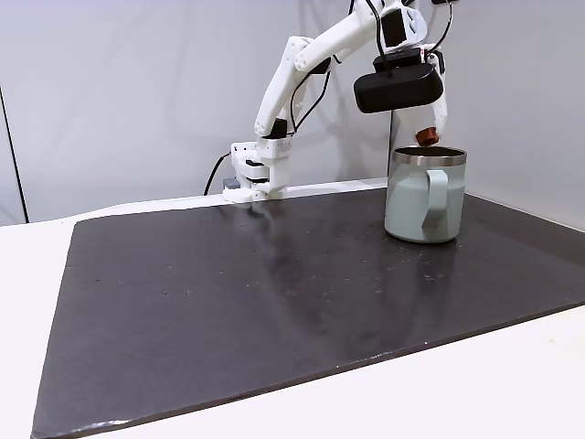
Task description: Grasp a cube and put it in the cup.
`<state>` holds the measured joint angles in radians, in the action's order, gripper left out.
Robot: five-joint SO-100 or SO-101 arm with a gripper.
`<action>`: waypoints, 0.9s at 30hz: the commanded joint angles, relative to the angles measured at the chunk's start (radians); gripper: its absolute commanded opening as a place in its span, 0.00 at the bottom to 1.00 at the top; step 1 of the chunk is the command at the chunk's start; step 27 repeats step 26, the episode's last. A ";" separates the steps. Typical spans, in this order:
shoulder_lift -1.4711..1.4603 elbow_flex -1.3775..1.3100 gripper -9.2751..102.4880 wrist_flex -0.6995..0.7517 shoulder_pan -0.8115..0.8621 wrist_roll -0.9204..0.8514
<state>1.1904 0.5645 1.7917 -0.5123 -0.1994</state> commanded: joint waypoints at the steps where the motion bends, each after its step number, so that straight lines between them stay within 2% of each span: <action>1: 0.091 0.005 0.29 0.011 0.009 0.009; 27: 0.141 0.078 0.29 0.011 -0.028 0.005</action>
